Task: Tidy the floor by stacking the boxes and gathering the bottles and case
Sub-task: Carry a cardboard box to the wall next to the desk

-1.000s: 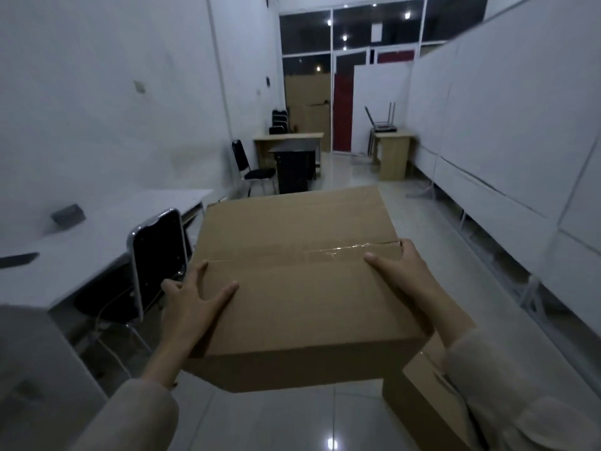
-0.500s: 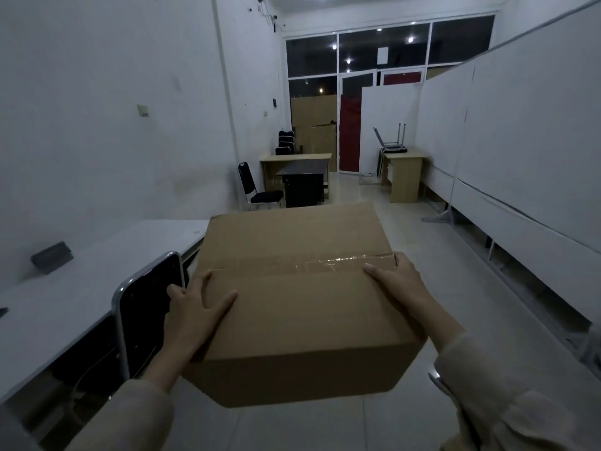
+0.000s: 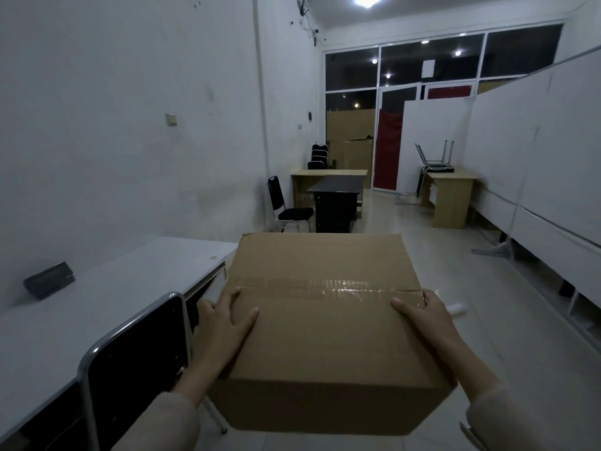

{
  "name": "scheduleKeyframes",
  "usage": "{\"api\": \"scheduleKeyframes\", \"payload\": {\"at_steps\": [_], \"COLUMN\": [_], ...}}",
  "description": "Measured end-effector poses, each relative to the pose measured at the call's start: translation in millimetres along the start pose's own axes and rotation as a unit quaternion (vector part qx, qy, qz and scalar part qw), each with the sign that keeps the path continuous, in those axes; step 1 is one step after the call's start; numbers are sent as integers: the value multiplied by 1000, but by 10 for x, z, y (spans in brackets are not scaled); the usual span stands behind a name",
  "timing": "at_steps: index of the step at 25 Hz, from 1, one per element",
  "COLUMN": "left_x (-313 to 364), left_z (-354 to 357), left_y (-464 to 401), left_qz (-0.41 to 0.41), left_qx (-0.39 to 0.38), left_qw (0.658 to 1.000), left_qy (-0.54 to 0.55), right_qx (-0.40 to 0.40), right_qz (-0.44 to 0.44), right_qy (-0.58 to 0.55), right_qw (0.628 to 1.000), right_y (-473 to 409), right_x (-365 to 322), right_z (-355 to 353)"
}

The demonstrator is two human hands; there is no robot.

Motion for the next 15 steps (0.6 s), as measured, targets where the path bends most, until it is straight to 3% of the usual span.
{"api": "scheduleKeyframes", "payload": {"at_steps": [15], "left_x": [459], "left_z": [1447], "left_y": [-3229], "left_qz": [-35], "left_qx": [26], "left_qw": [999], "left_qy": [4], "right_qx": [-29], "right_qz": [-33], "right_qy": [-12], "right_qw": [999], "right_y": [-3793], "right_x": [132], "right_z": [6]}}
Point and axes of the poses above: each hand's wrist, its own y-axis away from the middle knuckle, its own z-axis out of the palm, x = y × z, the point moved 6 cm from there along -y, towards the middle knuckle, and after that the axes turned 9 degrees about -x, right-handed, at the moved point
